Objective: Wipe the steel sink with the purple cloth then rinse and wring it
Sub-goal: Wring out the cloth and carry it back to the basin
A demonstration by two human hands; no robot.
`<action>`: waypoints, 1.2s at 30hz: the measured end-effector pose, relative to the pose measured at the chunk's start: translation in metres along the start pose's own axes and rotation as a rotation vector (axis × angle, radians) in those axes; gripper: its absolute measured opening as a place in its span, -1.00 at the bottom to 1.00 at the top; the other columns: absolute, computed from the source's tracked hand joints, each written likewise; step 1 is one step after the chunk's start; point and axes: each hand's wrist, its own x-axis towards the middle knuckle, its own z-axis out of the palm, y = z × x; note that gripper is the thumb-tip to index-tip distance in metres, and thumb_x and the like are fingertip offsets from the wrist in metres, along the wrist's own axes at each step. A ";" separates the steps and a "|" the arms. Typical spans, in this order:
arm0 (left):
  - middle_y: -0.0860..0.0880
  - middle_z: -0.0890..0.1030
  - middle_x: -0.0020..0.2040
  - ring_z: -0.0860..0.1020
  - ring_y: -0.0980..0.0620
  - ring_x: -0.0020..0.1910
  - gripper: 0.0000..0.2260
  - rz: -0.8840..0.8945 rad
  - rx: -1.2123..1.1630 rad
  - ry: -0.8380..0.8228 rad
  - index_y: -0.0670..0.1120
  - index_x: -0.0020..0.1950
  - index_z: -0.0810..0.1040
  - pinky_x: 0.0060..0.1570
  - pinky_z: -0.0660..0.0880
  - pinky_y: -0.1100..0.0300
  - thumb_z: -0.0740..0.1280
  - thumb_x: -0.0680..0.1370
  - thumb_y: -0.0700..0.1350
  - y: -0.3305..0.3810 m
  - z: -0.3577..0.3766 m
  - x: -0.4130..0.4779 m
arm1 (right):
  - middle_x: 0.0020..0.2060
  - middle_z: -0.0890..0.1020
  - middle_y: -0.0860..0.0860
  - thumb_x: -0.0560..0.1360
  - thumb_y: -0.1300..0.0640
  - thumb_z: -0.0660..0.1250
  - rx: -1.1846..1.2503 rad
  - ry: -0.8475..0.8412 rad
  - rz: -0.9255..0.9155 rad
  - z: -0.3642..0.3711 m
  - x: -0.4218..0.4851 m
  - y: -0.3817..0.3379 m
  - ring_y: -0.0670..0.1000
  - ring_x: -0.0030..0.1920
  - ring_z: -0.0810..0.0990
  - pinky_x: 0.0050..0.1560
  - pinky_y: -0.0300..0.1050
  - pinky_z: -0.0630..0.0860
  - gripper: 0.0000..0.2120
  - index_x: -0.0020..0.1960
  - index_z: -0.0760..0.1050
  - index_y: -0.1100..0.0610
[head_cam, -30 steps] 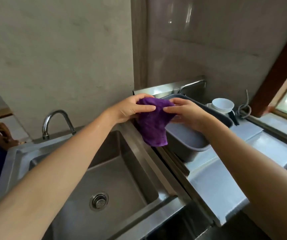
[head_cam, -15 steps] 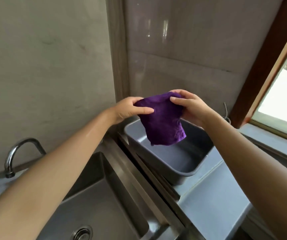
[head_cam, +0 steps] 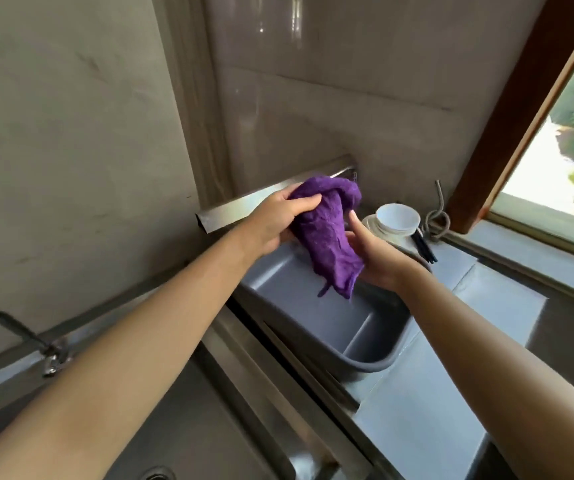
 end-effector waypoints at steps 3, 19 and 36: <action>0.00 0.62 -0.06 0.60 0.06 -0.14 -0.71 -0.042 -0.058 0.004 -0.01 0.26 0.48 -0.25 0.57 0.20 0.27 0.55 -0.22 -0.006 -0.001 0.010 | 0.09 0.63 0.12 0.46 -0.21 0.19 0.210 -0.098 0.024 -0.010 0.011 0.009 0.08 0.03 0.63 0.15 0.01 0.52 -0.40 0.32 0.42 0.19; -0.09 0.57 -0.18 0.55 0.01 -0.24 -0.87 -0.700 0.125 0.381 -0.16 0.11 0.46 -0.31 0.54 0.03 0.20 0.60 -0.24 -0.164 -0.036 0.098 | 0.01 0.60 0.21 0.45 0.07 0.39 -0.515 0.413 0.219 -0.079 0.139 0.093 0.12 -0.10 0.60 -0.07 0.02 0.55 -0.57 0.21 0.43 0.29; -0.08 0.25 0.42 0.26 -0.12 0.40 -0.49 -0.590 1.418 -0.179 0.07 0.43 0.32 0.33 0.35 0.06 0.31 0.51 -0.17 -0.202 -0.043 0.116 | 0.29 0.28 0.11 0.41 -0.06 0.36 -1.623 -0.039 0.111 -0.047 0.137 0.123 0.20 0.31 0.21 0.18 0.15 0.34 -0.41 0.34 0.23 0.07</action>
